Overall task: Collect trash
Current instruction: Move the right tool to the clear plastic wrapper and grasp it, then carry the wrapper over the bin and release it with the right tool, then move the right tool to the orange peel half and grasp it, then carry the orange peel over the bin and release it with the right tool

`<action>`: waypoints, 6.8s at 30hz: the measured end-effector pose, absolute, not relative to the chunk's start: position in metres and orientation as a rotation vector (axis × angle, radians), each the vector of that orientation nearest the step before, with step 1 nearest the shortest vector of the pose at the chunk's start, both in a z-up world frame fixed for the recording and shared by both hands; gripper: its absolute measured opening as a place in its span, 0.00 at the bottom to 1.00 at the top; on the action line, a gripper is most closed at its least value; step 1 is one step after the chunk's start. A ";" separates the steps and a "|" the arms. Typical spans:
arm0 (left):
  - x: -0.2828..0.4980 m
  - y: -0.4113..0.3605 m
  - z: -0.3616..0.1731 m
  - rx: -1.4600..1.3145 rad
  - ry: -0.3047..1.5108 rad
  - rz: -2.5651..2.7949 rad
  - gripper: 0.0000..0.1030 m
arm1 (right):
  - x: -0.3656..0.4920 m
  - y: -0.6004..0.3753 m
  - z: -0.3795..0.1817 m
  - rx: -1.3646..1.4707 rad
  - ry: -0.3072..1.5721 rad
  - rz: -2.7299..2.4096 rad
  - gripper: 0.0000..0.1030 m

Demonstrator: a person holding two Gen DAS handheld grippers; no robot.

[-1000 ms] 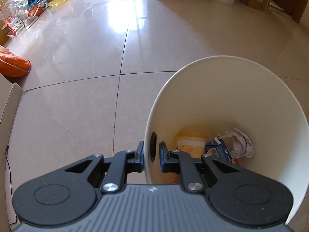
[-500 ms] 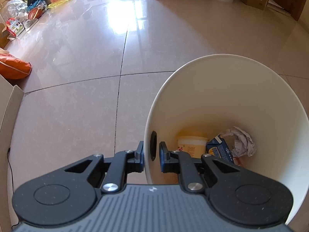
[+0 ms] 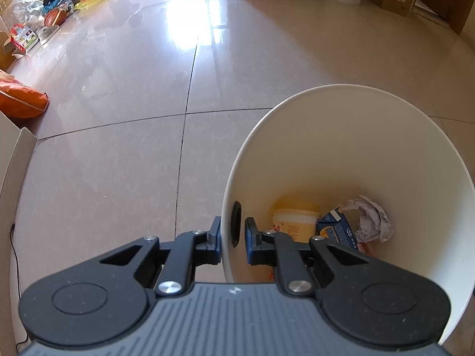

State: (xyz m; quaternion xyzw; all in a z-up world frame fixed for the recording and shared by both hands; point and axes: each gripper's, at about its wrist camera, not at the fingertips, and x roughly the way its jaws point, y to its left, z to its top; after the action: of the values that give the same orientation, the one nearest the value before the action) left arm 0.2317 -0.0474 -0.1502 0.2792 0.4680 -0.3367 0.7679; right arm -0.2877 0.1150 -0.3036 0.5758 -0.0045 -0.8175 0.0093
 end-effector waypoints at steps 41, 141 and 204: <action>0.232 -0.048 -0.150 0.571 1.001 -0.713 0.12 | -0.272 0.100 -0.251 1.755 0.159 -2.430 0.27; 0.225 -0.048 -0.158 0.613 0.978 -0.750 0.12 | -0.352 -0.005 -0.342 1.402 0.332 -2.491 0.95; 0.228 -0.045 -0.148 0.582 0.986 -0.714 0.12 | -0.194 -0.075 -0.059 0.834 0.587 -1.682 0.78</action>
State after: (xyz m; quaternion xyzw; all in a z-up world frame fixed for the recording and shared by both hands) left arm 0.2285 -0.0450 -0.1483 0.2696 0.4566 -0.3307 0.7807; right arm -0.1938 -0.0749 -0.0588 0.3528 0.2483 -0.7117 0.5543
